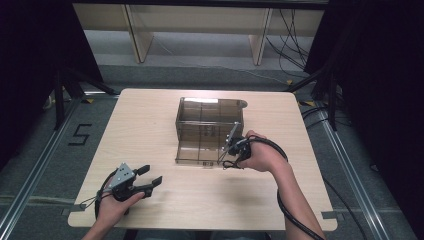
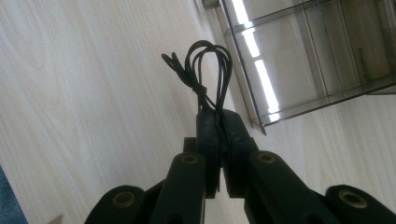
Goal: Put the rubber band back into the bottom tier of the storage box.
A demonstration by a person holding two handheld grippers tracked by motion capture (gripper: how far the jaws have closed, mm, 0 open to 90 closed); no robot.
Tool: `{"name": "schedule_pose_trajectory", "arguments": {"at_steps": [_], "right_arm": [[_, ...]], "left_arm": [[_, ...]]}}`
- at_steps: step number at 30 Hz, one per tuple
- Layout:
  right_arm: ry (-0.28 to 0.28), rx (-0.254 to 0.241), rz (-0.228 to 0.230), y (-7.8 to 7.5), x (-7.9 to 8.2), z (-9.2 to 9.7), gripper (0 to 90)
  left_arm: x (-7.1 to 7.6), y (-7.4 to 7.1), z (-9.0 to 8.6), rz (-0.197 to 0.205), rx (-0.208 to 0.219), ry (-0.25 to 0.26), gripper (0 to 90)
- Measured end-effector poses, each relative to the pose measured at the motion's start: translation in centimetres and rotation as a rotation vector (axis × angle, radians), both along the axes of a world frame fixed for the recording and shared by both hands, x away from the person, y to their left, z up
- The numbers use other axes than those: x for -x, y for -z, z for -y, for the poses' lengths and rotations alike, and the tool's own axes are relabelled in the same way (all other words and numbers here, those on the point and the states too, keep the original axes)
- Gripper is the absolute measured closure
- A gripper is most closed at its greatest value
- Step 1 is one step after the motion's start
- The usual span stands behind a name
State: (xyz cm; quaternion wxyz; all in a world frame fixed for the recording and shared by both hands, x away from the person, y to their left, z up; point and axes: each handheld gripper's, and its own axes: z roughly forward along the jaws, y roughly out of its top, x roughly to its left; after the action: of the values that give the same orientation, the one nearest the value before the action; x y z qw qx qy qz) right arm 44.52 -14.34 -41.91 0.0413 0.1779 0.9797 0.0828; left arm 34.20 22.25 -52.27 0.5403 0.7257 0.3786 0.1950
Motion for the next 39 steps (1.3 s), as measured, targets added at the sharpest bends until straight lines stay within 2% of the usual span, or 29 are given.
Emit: {"name": "schedule_pose_trajectory", "arguments": {"at_steps": [1,4,8,11,13,14,17,19,20,22,23,27,29,38,39], "right_arm": [[0.035,0.011,-0.002,-0.1,0.2,-0.1,87.8],[0.036,0.008,-0.003,-0.2,-0.1,-0.2,87.8],[0.011,0.009,0.014,-0.3,-0.7,-0.3,87.8],[0.020,0.021,0.006,-0.5,-0.8,-0.4,87.8],[0.000,0.010,0.009,-0.3,-1.1,-0.4,87.8],[0.015,0.031,0.004,-0.3,-1.2,-0.7,87.8],[0.017,0.036,-0.002,-0.3,-1.4,-0.7,87.8],[0.001,0.035,0.006,-0.2,-1.8,-0.7,87.8],[0.028,0.041,-0.007,-0.4,-1.7,-0.9,87.8],[0.023,0.041,-0.002,-0.4,-2.0,-1.0,87.8],[0.044,0.043,0.003,-0.5,-1.9,-1.1,87.8],[0.003,0.035,0.004,-0.3,-2.5,-1.0,87.8],[0.026,0.046,0.001,-0.4,-2.6,-1.3,87.8],[0.009,0.054,0.003,-0.3,-3.7,-1.6,87.8],[0.016,0.066,0.009,-0.3,-3.9,-1.7,87.7]], "left_arm": [[0.0,0.0,0.0,-0.001,-0.002,0.000,31.1],[0.0,0.0,-0.1,-0.001,-0.001,0.000,31.1],[0.0,0.0,0.0,-0.001,-0.002,0.001,31.0],[0.0,0.0,0.0,-0.001,-0.001,0.000,31.1],[0.0,0.0,0.0,-0.001,0.000,-0.001,31.1],[0.0,0.0,0.0,0.001,0.005,0.003,31.1],[0.0,0.0,0.0,0.002,0.006,0.004,31.1],[0.0,0.0,0.0,0.003,0.007,0.005,31.1],[0.0,0.0,-0.1,-0.003,-0.001,-0.001,31.1],[0.0,0.0,-0.1,-0.002,-0.002,0.001,31.1],[0.0,0.0,-0.1,-0.002,-0.002,0.001,31.0],[0.0,0.0,-0.1,-0.001,0.001,0.001,31.1],[0.0,0.0,-0.1,0.000,0.003,0.004,31.0],[0.0,0.0,0.0,0.002,0.010,0.006,31.1],[0.0,0.1,0.0,0.002,0.010,0.006,31.0]]}}
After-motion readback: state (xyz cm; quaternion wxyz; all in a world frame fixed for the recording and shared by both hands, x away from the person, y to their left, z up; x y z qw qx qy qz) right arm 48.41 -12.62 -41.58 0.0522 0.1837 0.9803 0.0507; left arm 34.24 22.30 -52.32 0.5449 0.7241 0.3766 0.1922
